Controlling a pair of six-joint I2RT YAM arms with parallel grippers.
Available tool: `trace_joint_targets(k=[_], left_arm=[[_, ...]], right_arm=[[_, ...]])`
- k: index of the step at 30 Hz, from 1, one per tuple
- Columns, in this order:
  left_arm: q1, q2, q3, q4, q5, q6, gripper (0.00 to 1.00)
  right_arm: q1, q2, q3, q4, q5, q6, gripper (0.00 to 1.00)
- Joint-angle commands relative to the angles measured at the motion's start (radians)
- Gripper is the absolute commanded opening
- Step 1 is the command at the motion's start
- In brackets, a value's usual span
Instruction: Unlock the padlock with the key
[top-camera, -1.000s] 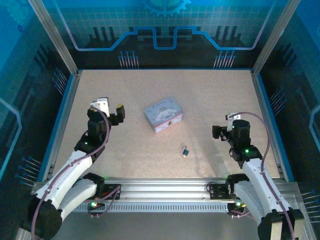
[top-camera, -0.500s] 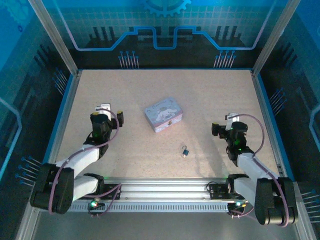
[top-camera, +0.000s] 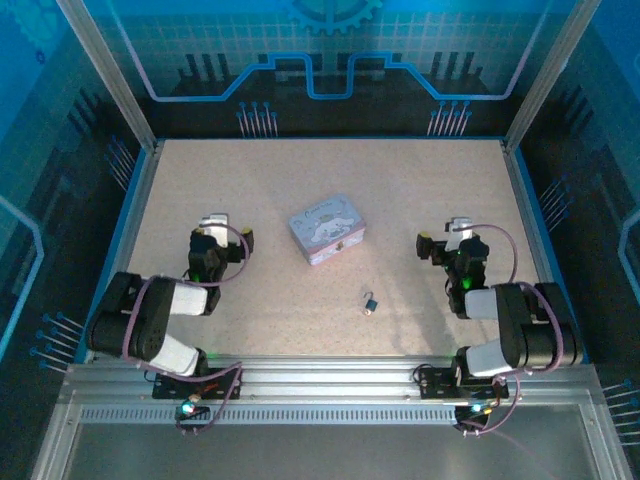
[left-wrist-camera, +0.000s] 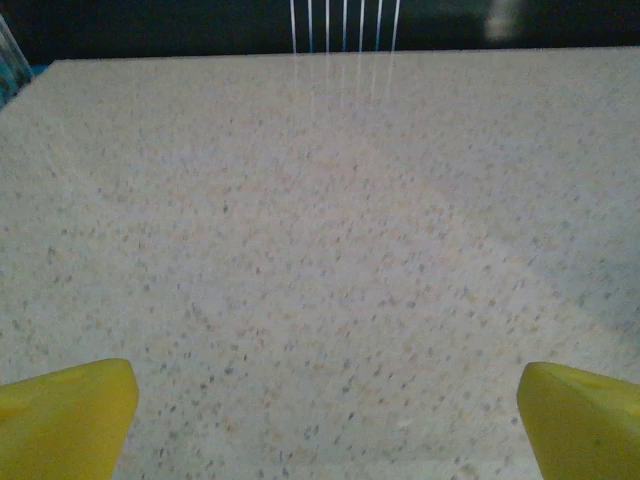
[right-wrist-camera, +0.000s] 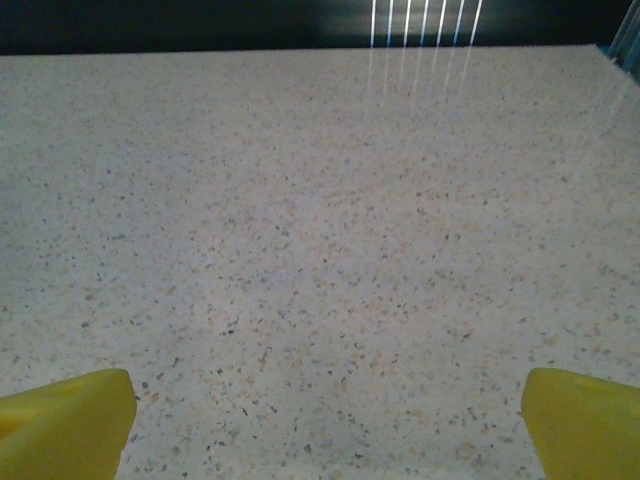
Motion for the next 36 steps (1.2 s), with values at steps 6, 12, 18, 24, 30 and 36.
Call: trace_joint_targets(k=[6,12,18,24,30,36], left_arm=[[0.03,0.025,0.038,0.062,0.074,-0.019,0.99],[0.087,0.017,0.111,-0.097,0.157,-0.064,0.99],[0.086,0.017,0.11,-0.098,0.155,-0.061,0.99],[0.086,0.016,0.111,-0.098,0.155,-0.062,0.99],[0.086,0.016,0.11,-0.097,0.155,-0.061,0.99],[0.086,0.017,0.111,-0.098,0.155,-0.062,0.99]], right_arm=[[0.07,0.049,0.192,-0.186,0.002,-0.084,1.0],[0.066,0.046,0.19,-0.185,-0.012,-0.085,1.0],[0.074,0.048,0.19,-0.184,-0.004,-0.089,1.0],[0.074,0.048,0.19,-0.184,0.0,-0.089,1.0],[0.075,0.048,0.192,-0.187,-0.002,-0.089,1.0],[0.075,0.048,0.191,-0.187,-0.003,-0.089,1.0]])
